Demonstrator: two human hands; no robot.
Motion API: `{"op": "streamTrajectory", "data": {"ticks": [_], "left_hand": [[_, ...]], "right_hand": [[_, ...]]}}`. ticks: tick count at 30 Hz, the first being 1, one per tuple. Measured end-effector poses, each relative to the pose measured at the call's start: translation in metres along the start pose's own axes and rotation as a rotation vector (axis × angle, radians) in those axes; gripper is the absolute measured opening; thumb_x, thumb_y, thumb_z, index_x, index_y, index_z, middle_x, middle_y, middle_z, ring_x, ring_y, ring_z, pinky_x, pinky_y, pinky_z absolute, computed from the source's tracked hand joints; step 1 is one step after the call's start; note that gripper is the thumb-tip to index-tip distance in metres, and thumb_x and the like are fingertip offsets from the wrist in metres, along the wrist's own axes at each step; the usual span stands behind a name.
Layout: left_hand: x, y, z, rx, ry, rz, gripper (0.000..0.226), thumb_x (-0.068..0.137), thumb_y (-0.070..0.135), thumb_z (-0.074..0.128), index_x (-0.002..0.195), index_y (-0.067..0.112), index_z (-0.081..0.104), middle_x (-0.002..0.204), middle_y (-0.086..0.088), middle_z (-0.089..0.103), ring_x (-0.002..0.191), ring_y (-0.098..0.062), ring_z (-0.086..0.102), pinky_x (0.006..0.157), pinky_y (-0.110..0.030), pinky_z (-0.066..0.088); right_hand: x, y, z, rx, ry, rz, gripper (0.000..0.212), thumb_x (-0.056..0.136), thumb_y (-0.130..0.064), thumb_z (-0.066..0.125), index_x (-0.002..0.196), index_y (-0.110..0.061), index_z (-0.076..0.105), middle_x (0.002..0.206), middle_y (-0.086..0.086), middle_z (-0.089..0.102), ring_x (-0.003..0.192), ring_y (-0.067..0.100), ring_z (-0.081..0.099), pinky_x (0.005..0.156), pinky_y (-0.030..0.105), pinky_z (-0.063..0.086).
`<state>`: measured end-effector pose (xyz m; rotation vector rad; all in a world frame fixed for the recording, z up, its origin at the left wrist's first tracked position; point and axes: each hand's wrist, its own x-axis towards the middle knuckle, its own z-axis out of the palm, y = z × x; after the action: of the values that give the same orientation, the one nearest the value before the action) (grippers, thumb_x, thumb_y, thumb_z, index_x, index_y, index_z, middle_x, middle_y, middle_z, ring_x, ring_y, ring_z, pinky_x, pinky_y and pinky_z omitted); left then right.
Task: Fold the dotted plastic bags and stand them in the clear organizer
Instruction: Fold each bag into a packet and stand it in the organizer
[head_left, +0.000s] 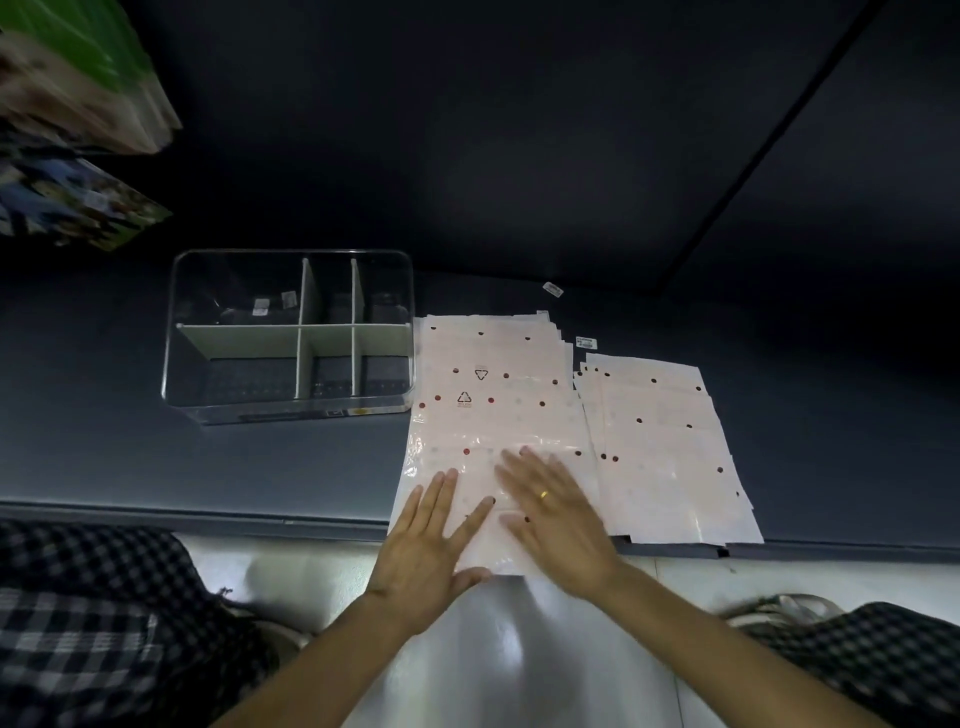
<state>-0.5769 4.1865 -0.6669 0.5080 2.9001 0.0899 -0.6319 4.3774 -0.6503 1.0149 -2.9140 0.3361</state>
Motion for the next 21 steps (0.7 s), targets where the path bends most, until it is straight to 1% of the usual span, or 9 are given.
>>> {"op": "streamTrajectory", "data": {"ticks": [3,5,7,10,12,14,17,18,21], "left_hand": [[0.002,0.001,-0.001,-0.005,-0.016,-0.024,0.071,0.087,0.069,0.013,0.146,0.031,0.024,0.150,-0.025,0.024,0.139,-0.035,0.026,0.113,-0.049,0.026],[0.004,-0.003,0.003,0.013,-0.032,0.015,0.072,0.084,0.071,0.003,0.147,0.037,-0.006,0.154,-0.023,-0.010,0.144,-0.036,-0.006,0.117,-0.050,0.002],[0.002,-0.011,0.006,-0.015,-0.080,0.052,0.071,0.080,0.073,-0.004,0.140,0.042,-0.026,0.148,-0.016,-0.032,0.139,-0.032,-0.027,0.114,-0.045,-0.016],[-0.003,-0.030,0.007,0.017,-0.099,0.099,0.068,0.079,0.073,-0.005,0.137,0.046,-0.029,0.148,-0.011,-0.034,0.136,-0.029,-0.033,0.113,-0.043,-0.020],[-0.006,-0.042,0.005,0.029,-0.102,0.114,0.068,0.079,0.073,-0.004,0.139,0.047,-0.024,0.151,-0.008,-0.030,0.140,-0.024,-0.028,0.115,-0.041,-0.016],[-0.007,-0.051,0.002,0.005,-0.092,0.113,0.071,0.080,0.074,-0.003,0.144,0.046,-0.012,0.155,-0.005,-0.023,0.142,-0.019,-0.023,0.116,-0.038,-0.016],[-0.001,-0.049,-0.004,-0.123,-0.023,0.087,0.070,0.085,0.070,0.012,0.145,0.038,0.029,0.159,-0.004,-0.007,0.145,-0.017,-0.015,0.116,-0.033,-0.014],[0.004,-0.046,-0.007,-0.184,0.003,0.085,0.067,0.086,0.067,0.019,0.138,0.032,0.042,0.159,-0.005,-0.001,0.145,-0.017,-0.012,0.117,-0.032,-0.013],[0.020,-0.039,-0.011,-0.330,0.038,0.089,0.051,0.091,0.058,0.037,0.117,0.019,0.054,0.158,-0.004,0.011,0.147,-0.017,0.001,0.119,-0.027,-0.003]], "right_hand": [[-0.015,-0.012,0.007,-0.158,-0.216,-0.044,0.063,0.093,-0.052,0.030,0.140,-0.012,0.044,0.149,0.001,0.037,0.138,0.020,0.034,0.110,0.046,0.032],[-0.021,-0.006,0.005,-0.196,-0.321,0.027,0.068,0.092,-0.055,0.029,0.142,-0.010,0.039,0.151,0.003,0.032,0.139,0.020,0.032,0.113,0.043,0.027],[-0.031,0.014,0.000,-0.185,-0.411,0.061,0.075,0.092,-0.058,0.019,0.149,-0.010,0.018,0.156,0.003,0.008,0.145,0.022,0.011,0.119,0.037,0.003],[-0.056,0.048,-0.012,-0.220,-0.486,0.046,0.078,0.088,-0.064,0.005,0.148,-0.017,-0.011,0.153,-0.004,-0.020,0.144,0.017,-0.016,0.113,0.034,-0.019],[-0.068,0.063,-0.021,-0.237,-0.497,0.052,0.079,0.087,-0.066,0.005,0.149,-0.018,-0.009,0.155,-0.004,-0.017,0.143,0.015,-0.020,0.112,0.033,-0.021],[-0.069,0.067,-0.027,-0.227,-0.463,0.049,0.076,0.091,-0.064,0.011,0.151,-0.018,0.004,0.157,-0.005,-0.007,0.142,0.015,-0.018,0.113,0.034,-0.019],[-0.050,0.061,-0.032,-0.109,-0.277,0.098,0.055,0.096,-0.051,0.036,0.138,-0.016,0.047,0.155,-0.004,0.020,0.146,0.018,0.007,0.116,0.029,-0.014],[-0.041,0.058,-0.033,-0.066,-0.223,0.124,0.051,0.095,-0.048,0.043,0.134,-0.015,0.052,0.154,-0.002,0.027,0.145,0.017,0.015,0.116,0.026,-0.012],[-0.021,0.052,-0.027,-0.027,-0.243,0.147,0.059,0.094,-0.047,0.047,0.142,-0.014,0.039,0.155,-0.001,0.024,0.144,0.011,0.017,0.116,0.020,-0.010]]}}
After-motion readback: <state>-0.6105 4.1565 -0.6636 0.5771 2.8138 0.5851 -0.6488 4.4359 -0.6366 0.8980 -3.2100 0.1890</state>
